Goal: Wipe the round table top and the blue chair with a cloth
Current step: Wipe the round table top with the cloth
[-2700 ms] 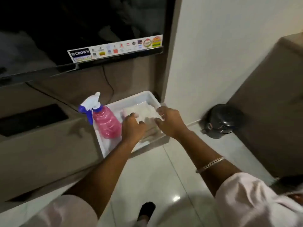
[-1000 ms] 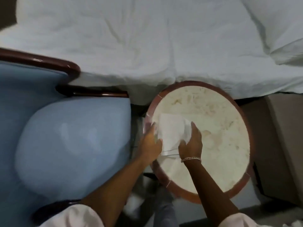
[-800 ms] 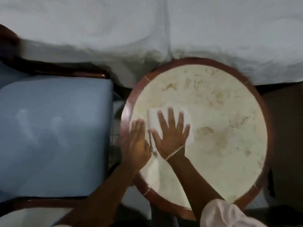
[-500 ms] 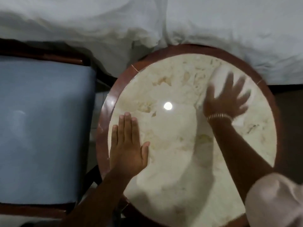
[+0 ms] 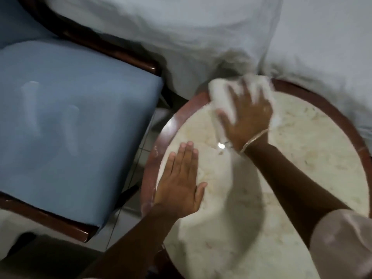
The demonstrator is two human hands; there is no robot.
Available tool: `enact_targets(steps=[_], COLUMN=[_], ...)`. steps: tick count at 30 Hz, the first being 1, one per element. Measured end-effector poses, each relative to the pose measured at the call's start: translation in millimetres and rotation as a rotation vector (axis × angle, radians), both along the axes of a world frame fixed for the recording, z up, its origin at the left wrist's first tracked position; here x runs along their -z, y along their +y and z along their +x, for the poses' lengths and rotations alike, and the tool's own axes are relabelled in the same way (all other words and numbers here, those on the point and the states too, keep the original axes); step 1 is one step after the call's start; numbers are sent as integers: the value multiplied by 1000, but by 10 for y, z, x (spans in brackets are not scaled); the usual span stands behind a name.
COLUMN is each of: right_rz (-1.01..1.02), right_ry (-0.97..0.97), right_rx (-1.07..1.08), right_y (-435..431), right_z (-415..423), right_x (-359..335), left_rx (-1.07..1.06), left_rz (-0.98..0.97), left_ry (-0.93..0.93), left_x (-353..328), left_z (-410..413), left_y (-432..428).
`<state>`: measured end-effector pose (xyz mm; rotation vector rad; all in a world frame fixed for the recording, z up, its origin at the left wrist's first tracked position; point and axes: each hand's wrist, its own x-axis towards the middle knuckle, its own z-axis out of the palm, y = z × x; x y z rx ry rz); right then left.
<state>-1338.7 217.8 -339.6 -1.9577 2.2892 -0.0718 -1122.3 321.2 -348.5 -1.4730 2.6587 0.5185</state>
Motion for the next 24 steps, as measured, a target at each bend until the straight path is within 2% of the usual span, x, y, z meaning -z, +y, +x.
enact_targets(steps=[2, 3, 5, 8, 9, 10, 12, 13, 14, 15, 17, 18, 19, 22, 23, 24], right_rz=[-10, -15, -39, -13, -6, -7, -10, -3, -1, -7, -15, 24, 57, 101, 63, 4], right_ry=[3, 6, 30, -45, -57, -50, -27, -36, -45, -50, -64, -69, -46, -82, -176, -349], right_rx=[-297, -329, -210, 192, 199, 59, -435, -551, -531, -384, 42, 124, 52, -588, -670, -636], right_y=[76, 195, 254, -148, -259, -284, -85, 20, 33, -28, -210, -247, -189, 380, 495, 503], right_z=[325, 333, 143, 102, 240, 409, 612, 565, 483, 428, 484, 621, 806, 1235, 1260, 1248], right_x=[54, 78, 69, 26, -1, -3, 46, 68, 57, 39, 27, 11, 13, 46, 18, 4], left_rx=[-42, -73, -108, -122, -127, -132, -118, -106, -102, -107, -153, -206, -278, -508, -549, -562], left_rz=[-30, -31, -9, 11, 11, 12, -4, -14, -11, 6, 35, 25, 0, -66, -85, -98], left_ry=[49, 73, 102, 130, 137, 137, 121, 124, 150, 198, 339, 423, 506, 696, 727, 745], left_x=[11, 14, 23, 36, 37, 31, 5, -8, -22, -35, -21, -7, -5, -145, -229, -321], left_z=[15, 25, 27, 11, 5, 7, 45, 84, 132, 187, 305, 353, 397, 521, 555, 577], left_y=[16, 22, 21, 15, 8, 7, 37, 91, 171, 265, 412, 443, 431, 211, 99, -14])
